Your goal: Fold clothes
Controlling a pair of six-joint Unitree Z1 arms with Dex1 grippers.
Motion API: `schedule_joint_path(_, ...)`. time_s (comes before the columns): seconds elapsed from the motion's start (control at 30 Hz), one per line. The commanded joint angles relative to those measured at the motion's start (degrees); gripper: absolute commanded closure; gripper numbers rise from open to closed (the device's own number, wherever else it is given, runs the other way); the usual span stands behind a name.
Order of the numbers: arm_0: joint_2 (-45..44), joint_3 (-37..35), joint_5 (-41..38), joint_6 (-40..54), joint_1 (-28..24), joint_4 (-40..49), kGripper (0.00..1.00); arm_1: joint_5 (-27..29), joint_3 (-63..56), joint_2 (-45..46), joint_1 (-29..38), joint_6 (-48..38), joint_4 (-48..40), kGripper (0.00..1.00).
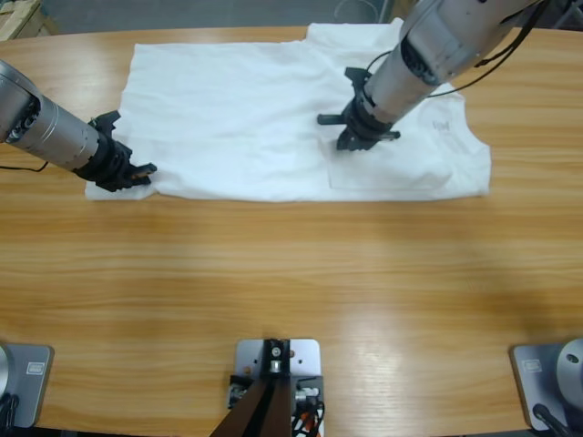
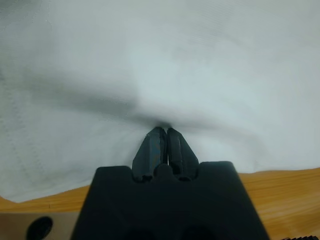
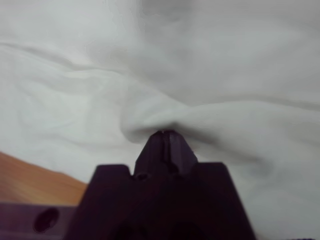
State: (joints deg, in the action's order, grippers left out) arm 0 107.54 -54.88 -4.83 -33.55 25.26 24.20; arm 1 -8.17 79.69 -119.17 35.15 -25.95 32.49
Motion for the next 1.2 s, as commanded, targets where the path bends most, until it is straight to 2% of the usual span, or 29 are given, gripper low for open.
schedule_joint_path(0.03, 4.17, 2.95, 0.61, 0.41, -0.57, -0.49, 1.0, -1.42, 0.75, -5.37, 0.36, -0.44, -1.91, 1.0)
schedule_joint_path(0.2, 3.96, 3.55, 0.55, 0.41, -0.57, -0.68, 1.0, -2.89, 0.2, -5.93, 0.36, -0.42, -4.79, 1.0)
schedule_joint_path(0.33, 3.55, 3.99, 0.59, 0.5, -0.57, -0.87, 1.0, 0.2, -0.31, -0.02, 0.36, -0.42, -3.28, 1.0)
schedule_joint_path(0.37, 3.41, 3.99, 0.61, 0.5, -0.57, -1.01, 1.0, 1.26, -0.2, 1.43, 0.43, -0.42, -2.17, 0.823)
schedule_joint_path(0.4, 3.18, 3.95, 0.61, 0.5, -0.57, -1.17, 1.0, 2.68, -0.2, 3.12, 0.75, -0.35, -1.17, 0.435)
schedule_joint_path(0.43, 2.57, 3.86, 0.57, 0.62, -0.57, -1.26, 1.0, 4.67, -0.22, 5.07, 1.17, -0.33, -0.03, 0.186)
schedule_joint_path(0.47, 1.6, 3.64, 0.59, 0.76, -0.57, -1.26, 1.0, 6.57, -0.15, 6.99, 1.41, -0.33, 1.5, 0.033)
schedule_joint_path(0.5, 0.41, 3.28, 0.61, 0.76, -0.57, -1.19, 1.0, 7.41, -0.15, 8.41, 1.45, -0.39, 2.52, 0.002)
schedule_joint_path(0.67, -5.53, 1.9, 1.13, 3.79, -1.74, 1.52, 1.0, 8.09, -1.17, 16.6, 1.5, -0.67, 9.96, 0.0)
schedule_joint_path(0.8, -8.15, 1.97, 1.15, 6.58, -1.64, 3.91, 0.978, 8.09, -5.04, 16.52, 1.47, -2.21, 13.65, 0.0)
schedule_joint_path(0.83, -8.58, 1.97, 1.35, 7.35, -0.95, 3.98, 0.596, 8.29, -5.14, 15.71, 1.47, -2.27, 14.83, 0.0)
schedule_joint_path(0.87, -8.87, 1.97, 1.91, 8.92, -0.34, 3.93, 0.14, 8.97, -4.91, 14.86, 1.48, -2.27, 15.88, 0.0)
schedule_joint_path(0.9, -9.19, 1.97, 3.79, 11.15, 0.3, 3.93, 0.022, 9.85, -4.74, 14.21, 1.47, -2.28, 16.64, 0.0)
schedule_joint_path(0.97, -9.14, 2.09, 6.92, 12.52, 0.67, 3.93, 0.007, 11.8, -4.54, 12.82, 1.2, -2.44, 17.16, 0.0)
schedule_joint_path(1.07, -6.4, 1.95, 7.3, 12.49, 0.67, 3.8, 0.009, 12.74, -4.65, 9.77, -0.41, -2.44, 16.36, 0.003)
schedule_joint_path(1.13, -4.16, 1.7, 7.78, 12.1, 0.61, 3.12, 0.012, 12.54, -4.81, 8.43, -1.61, -2.34, 14.98, 0.077)
schedule_joint_path(1.2, -1.97, 1.0, 8.17, 11.92, 0.58, 2.38, 0.012, 12.08, -4.89, 6.94, -2.81, -2.11, 13.88, 0.092)
